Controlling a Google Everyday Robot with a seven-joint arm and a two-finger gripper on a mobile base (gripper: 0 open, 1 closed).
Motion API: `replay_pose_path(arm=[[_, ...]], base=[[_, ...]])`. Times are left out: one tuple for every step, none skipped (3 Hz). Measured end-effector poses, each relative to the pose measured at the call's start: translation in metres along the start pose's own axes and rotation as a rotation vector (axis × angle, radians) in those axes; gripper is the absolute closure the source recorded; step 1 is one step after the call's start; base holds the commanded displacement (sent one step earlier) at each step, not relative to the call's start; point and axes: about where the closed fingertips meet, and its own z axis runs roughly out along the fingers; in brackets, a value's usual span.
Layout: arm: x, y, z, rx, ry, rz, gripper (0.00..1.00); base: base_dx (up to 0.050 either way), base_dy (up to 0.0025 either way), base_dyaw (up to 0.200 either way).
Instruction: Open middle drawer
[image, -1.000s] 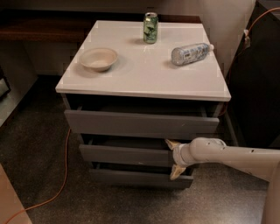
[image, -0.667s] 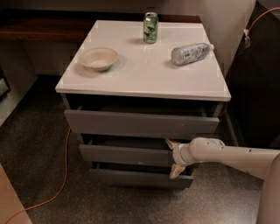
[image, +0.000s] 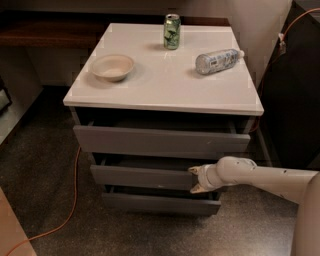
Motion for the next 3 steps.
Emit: replay_pose_path(arm=[[0.001, 0.013, -0.007, -0.023, 0.008, 0.015, 0.65], [-0.004, 0.035, -0.026, -0.04, 0.023, 0.028, 0.95], [-0.015, 0.07, -0.044, -0.063, 0.028, 0.05, 1.0]], base=[[0.0, 0.0, 0.0], [0.0, 0.0, 0.0], [0.0, 0.0, 0.0]])
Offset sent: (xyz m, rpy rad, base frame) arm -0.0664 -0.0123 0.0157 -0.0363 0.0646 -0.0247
